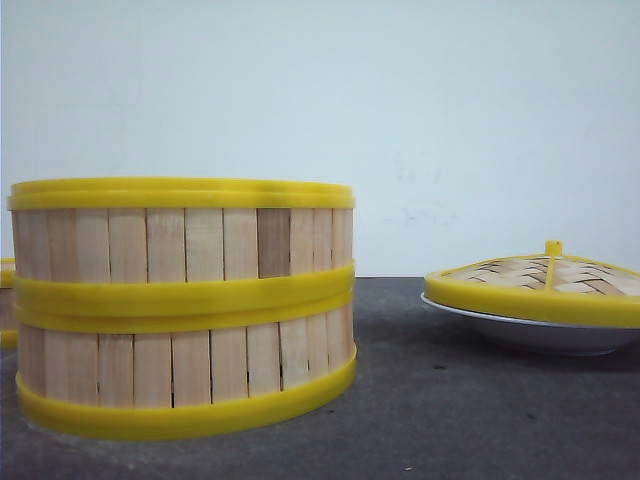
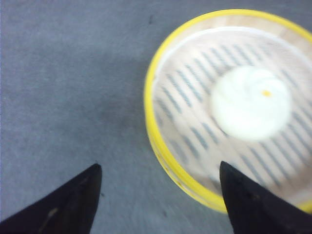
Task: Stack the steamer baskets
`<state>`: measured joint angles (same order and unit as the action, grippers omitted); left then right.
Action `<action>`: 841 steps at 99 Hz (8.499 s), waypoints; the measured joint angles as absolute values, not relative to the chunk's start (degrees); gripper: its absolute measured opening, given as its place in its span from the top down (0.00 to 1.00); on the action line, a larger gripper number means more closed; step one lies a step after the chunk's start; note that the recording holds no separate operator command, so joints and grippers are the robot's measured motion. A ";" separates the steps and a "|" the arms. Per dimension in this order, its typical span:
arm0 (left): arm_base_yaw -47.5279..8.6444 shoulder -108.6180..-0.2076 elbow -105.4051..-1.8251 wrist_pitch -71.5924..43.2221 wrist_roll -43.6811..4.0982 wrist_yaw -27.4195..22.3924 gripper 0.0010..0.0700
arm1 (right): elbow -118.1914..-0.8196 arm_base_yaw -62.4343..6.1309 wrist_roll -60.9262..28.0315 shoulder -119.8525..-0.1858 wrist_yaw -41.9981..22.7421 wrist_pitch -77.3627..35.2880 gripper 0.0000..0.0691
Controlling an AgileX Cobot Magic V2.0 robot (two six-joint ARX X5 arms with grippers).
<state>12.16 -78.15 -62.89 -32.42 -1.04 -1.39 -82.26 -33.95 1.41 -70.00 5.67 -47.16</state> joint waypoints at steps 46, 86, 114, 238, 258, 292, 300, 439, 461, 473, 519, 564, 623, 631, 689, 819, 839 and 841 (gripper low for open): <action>13.06 -96.18 -66.85 -28.84 -1.13 -1.41 0.34 | -82.26 -33.63 0.73 -66.89 -3.27 -59.90 0.47; 13.06 -100.55 -66.92 -24.18 -3.55 -2.46 0.39 | -82.26 -33.63 0.67 -66.89 -3.27 -60.82 0.47; 12.93 -100.55 -66.98 -23.27 -4.12 -3.05 0.84 | -82.26 -33.63 0.69 -66.89 -3.27 -60.82 0.47; 11.57 -99.90 -110.26 -63.29 3.36 -16.36 0.97 | -72.20 -19.00 0.71 -58.46 -1.67 -59.96 0.47; 4.84 -97.73 -111.61 -70.76 6.83 -17.04 0.97 | -64.93 -14.39 0.60 -53.74 1.58 -57.34 0.47; -6.79 -95.11 -111.57 -75.20 8.60 -16.86 0.97 | -63.92 -12.78 -0.23 -53.39 1.96 -54.89 0.47; -8.21 -94.72 -110.89 -75.09 8.73 -16.86 0.97 | -63.92 -12.78 -0.23 -53.39 1.96 -54.35 0.47; -14.06 -85.45 -79.35 -51.64 3.33 -16.73 0.97 | -63.92 -12.73 -1.43 -53.39 4.93 -53.74 0.47; -14.06 -85.45 -79.35 -51.68 3.33 -16.80 0.97 | -63.92 -12.73 -1.67 -53.39 4.91 -54.28 0.47; -14.06 -85.45 -79.35 -51.96 3.33 -16.82 0.97 | -63.92 -12.73 -1.72 -53.39 4.91 -54.41 0.47; -13.63 -85.45 -79.44 -54.17 2.83 -15.40 0.97 | -63.92 -12.73 -1.72 -53.39 4.91 -54.59 0.47; -13.37 -85.43 -79.44 -54.17 2.11 -13.50 0.98 | -63.92 -12.73 -1.72 -53.39 4.91 -54.61 0.47; -13.72 -81.73 -79.44 -52.34 2.83 -12.51 0.98 | -63.92 -12.73 -1.72 -53.39 4.91 -54.61 0.47; -13.78 -81.78 -79.44 -51.99 2.90 -12.88 0.98 | -63.92 -12.73 -1.72 -53.39 4.91 -54.65 0.47; -14.44 -84.73 -79.44 -52.01 2.85 -11.03 0.98 | -63.92 -12.73 -1.72 -53.39 4.91 -54.68 0.47; -15.59 -84.07 -79.59 -51.27 2.70 -9.23 0.61 | -63.92 -12.73 -1.72 -53.54 4.89 -52.86 0.26; -14.66 -77.14 -82.00 -51.16 2.35 -7.38 0.61 | -63.92 -12.73 -1.67 -57.34 4.89 -50.19 0.26; -14.48 -76.40 -82.19 -51.16 2.33 -7.20 0.61 | -63.92 -12.73 -1.69 -57.98 4.89 -49.84 0.26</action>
<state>-14.48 -76.40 -82.19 -51.16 2.33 -7.20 -63.92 -12.73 -1.69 -57.98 4.89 -49.84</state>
